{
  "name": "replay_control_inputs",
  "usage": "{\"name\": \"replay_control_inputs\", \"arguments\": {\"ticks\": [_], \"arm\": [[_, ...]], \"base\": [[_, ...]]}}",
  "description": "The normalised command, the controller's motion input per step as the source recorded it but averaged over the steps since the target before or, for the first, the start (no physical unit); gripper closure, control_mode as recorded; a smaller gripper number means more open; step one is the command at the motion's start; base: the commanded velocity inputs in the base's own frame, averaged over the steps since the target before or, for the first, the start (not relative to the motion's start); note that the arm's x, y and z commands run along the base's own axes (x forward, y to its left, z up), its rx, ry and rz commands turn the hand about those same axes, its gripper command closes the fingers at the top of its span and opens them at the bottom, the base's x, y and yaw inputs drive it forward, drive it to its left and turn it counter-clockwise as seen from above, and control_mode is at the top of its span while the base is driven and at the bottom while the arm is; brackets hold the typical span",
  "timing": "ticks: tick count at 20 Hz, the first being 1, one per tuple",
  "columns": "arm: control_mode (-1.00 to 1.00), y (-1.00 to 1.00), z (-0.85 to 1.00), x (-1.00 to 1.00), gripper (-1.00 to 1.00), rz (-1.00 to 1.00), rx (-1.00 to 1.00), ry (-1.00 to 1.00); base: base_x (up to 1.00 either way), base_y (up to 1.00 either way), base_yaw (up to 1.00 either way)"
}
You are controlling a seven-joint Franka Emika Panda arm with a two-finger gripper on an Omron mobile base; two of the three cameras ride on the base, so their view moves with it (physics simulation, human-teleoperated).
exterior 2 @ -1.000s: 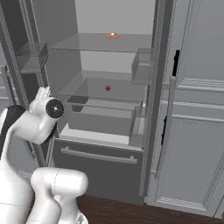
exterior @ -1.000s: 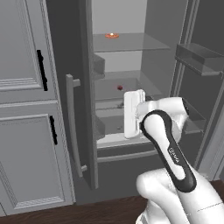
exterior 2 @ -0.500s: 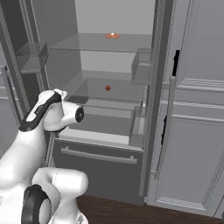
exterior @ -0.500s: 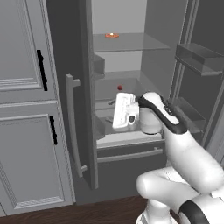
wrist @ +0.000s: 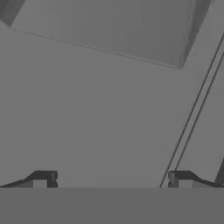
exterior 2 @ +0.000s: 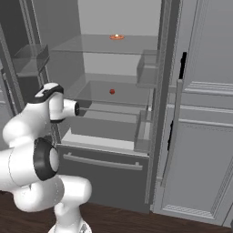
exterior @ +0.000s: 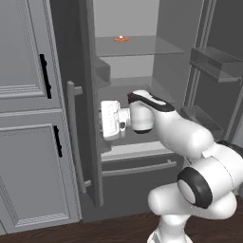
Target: Take the strawberry from the fridge and place it on top of the pancake, located on the dining counter.
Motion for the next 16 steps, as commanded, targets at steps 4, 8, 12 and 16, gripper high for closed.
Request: {"name": "replay_control_inputs", "arguments": {"ticks": [4,8,12,16], "arm": [[-1.00,1.00,-0.04,0.00,-1.00,0.06,0.00,0.03],[-1.00,0.93,0.00,0.00,-1.00,0.01,-0.02,0.05],[-1.00,0.64,0.00,0.00,-1.00,0.00,0.00,0.06],[-1.00,0.28,0.00,0.00,-1.00,-0.06,0.00,0.00]], "base": [[0.00,0.00,0.00],[0.00,0.00,0.00],[0.00,0.00,0.00],[0.00,0.00,0.00]]}}
